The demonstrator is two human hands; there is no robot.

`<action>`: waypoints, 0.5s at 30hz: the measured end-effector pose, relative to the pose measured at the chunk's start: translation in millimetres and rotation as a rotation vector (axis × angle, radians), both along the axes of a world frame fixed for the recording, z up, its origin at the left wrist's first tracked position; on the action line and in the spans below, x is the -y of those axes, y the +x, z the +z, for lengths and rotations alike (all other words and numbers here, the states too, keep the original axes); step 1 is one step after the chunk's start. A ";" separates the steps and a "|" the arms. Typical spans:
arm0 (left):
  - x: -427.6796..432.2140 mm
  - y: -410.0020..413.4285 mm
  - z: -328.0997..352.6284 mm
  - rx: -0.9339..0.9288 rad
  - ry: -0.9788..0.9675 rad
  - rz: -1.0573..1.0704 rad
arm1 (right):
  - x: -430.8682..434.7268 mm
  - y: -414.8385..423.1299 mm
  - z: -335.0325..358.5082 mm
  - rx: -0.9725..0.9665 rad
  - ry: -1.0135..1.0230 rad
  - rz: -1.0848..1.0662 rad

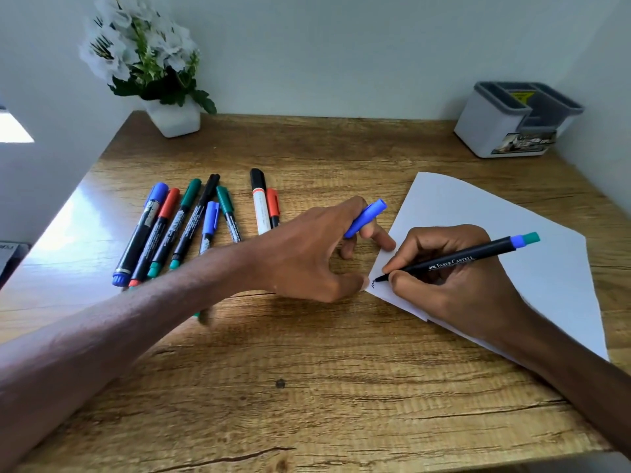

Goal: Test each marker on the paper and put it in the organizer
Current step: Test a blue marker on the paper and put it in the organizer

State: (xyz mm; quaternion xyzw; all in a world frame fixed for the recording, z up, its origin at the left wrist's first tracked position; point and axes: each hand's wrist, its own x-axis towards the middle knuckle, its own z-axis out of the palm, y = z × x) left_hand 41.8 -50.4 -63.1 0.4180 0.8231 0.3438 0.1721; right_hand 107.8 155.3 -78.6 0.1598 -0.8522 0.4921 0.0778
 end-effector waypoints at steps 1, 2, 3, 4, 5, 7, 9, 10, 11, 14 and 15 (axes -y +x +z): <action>-0.1 0.2 -0.1 -0.001 0.000 0.001 | -0.1 0.1 0.0 -0.006 -0.001 -0.007; 0.2 0.0 -0.3 -0.002 0.000 0.004 | 0.4 0.4 0.4 -0.011 -0.007 -0.010; 0.2 0.0 -0.3 -0.005 0.001 0.007 | 0.9 0.7 0.6 -0.015 -0.016 -0.012; 0.2 0.0 -0.5 -0.011 0.002 0.008 | 1.4 0.8 1.0 -0.014 -0.023 -0.012; 0.1 0.0 -0.4 -0.016 0.002 0.008 | 1.8 0.7 1.1 -0.012 -0.021 -0.013; 0.0 -0.2 -0.8 -0.020 0.003 0.003 | 0.9 -0.2 0.7 -0.006 0.003 -0.023; 0.2 -0.2 -1.4 -0.025 0.004 -0.001 | -0.6 -0.6 0.4 -0.005 0.015 -0.032; 0.2 0.1 -1.2 -0.028 0.005 -0.003 | -1.1 -0.8 0.4 -0.007 0.014 -0.034; 0.0 0.0 -1.2 -0.031 0.008 -0.004 | -1.0 -1.0 0.3 -0.010 0.011 -0.035; -0.6 -0.9 -2.4 -0.031 0.008 0.000 | -0.2 -1.8 -0.7 -0.010 0.002 -0.047; -0.6 -0.6 -2.5 -0.032 0.010 0.002 | -0.2 -2.0 -0.9 -0.010 0.001 -0.053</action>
